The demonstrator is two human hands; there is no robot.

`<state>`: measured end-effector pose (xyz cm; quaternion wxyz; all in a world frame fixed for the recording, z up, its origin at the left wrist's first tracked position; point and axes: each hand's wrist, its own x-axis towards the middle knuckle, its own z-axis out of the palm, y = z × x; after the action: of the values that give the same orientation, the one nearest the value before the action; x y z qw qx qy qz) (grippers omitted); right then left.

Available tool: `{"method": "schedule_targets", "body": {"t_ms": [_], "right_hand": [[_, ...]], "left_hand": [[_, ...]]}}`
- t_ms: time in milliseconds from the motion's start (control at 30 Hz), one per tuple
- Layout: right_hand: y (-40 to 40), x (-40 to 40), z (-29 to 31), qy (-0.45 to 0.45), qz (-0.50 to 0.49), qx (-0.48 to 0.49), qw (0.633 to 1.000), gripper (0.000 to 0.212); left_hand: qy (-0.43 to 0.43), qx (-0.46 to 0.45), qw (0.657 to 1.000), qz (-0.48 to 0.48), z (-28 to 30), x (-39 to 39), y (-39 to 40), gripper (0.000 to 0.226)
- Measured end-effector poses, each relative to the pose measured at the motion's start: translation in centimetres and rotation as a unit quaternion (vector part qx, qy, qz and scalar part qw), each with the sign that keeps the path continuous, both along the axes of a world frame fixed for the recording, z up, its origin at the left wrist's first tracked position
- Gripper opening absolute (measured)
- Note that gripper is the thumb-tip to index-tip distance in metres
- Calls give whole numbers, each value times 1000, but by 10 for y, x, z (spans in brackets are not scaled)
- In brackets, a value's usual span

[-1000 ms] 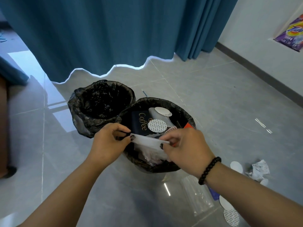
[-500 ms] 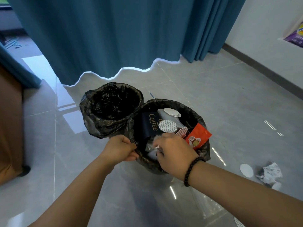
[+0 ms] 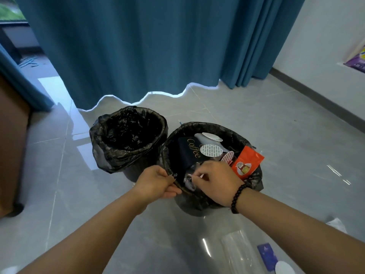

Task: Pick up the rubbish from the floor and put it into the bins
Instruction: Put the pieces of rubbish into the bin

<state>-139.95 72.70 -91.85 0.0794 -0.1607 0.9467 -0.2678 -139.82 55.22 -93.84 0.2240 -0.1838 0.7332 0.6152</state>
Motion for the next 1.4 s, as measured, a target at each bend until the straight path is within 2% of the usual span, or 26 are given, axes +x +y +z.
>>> {"method": "schedule_targets", "body": {"t_ms": [100,300,400,500,600,667,733,833,933,1067,1167,1267,1400], "right_hand": [[29,8,4,42,-25,-37,998,23],[90,59,-23,116,-109,-74,984,37],[113,81,-50,153,-160,-87,971,33],[131,100,-93,95,-215,-79,969,26],[141,113,-143,-85,-235,-17,968,21],[143,117,-169,-209,-213,78,951,38],[142,118,-182,-261,-174,160,936,56],[141,119,-195,-261,-173,190,930,66],[141,124,-207,-288,-193,201,916,68],[131,126,-215,-292,-268,195,897,57],[129,125,-215,-304,-261,203,894,43],[134,128,-210,-305,-196,183,914,15],[145,125,-171,-243,-165,43,955,35]], "left_hand": [[12,5,1000,3,1,-3,6,10],[-14,-33,995,-91,2,8,22,18],[-6,-24,996,-87,0,10,37,17],[10,-17,996,-82,-8,18,56,18],[18,-15,994,-104,-19,30,71,26],[4,1,988,-151,-27,40,79,34],[-13,2,978,-209,-34,47,86,38],[-15,0,970,-244,-41,54,93,43],[-1,-22,967,-254,-42,56,96,37],[-11,-57,963,-264,-43,53,92,24],[-31,-59,962,-265,-45,52,90,20],[-38,-62,954,-290,-47,54,91,18],[0,-117,935,-334,-55,59,87,25]]}}
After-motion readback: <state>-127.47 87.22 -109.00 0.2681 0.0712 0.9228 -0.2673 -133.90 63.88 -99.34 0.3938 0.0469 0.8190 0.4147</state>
